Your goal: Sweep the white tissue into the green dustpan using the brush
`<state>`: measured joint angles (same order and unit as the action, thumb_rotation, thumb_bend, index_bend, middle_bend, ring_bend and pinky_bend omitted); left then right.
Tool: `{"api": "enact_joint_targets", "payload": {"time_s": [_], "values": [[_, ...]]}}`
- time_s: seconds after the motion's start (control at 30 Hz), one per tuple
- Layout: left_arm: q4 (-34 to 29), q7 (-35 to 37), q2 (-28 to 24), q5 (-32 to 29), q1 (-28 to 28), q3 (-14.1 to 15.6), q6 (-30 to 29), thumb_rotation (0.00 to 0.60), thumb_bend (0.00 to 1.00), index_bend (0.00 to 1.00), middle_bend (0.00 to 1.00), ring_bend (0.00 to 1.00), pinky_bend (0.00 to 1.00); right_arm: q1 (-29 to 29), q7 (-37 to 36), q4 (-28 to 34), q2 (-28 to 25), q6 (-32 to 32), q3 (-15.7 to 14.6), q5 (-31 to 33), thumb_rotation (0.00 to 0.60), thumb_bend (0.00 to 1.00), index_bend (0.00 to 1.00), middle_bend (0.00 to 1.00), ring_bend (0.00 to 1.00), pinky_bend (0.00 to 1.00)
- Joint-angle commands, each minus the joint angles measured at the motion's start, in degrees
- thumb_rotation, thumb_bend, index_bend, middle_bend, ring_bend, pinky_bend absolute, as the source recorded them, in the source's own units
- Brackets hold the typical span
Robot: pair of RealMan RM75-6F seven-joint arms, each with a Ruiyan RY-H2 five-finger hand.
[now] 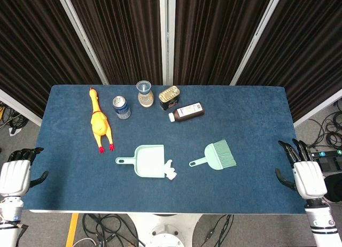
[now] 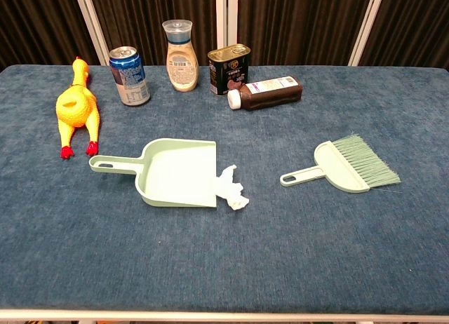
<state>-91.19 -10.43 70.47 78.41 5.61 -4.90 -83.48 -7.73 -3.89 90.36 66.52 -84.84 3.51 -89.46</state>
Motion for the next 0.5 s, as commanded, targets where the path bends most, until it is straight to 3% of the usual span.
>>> {"api": "enact_joint_targets", "payload": {"time_s": [0.03,0.33,0.5], "values": [[0.02,-0.04,0.02,0.04,-0.01,0.03,-0.05,0.600,0.20,0.26,0.30,0.22,0.22,0.04,-0.01,0.01,-0.03,-0.13,0.01,-0.07,0.600,0.28,0.11,0.18,0.00,0.00],[-0.20,-0.12,0.06,0.30,0.06,0.12,-0.17,0.600,0.20,0.26,0.30,0.22,0.22,-0.44,-0.40,-0.14,-0.12,0.73,-0.41,-0.84,0.600,0.28,0.11,0.18,0.00,0.00],[-0.28,-0.32,-0.09,0.87,0.76,-0.14,0.18,0.600,0.20,0.26,0.30,0.22,0.22,-4.68,-1.20,0.96,-0.59,6.45,-0.76,-3.30,0.600,0.26,0.11,0.19,0.00,0.00]]}}
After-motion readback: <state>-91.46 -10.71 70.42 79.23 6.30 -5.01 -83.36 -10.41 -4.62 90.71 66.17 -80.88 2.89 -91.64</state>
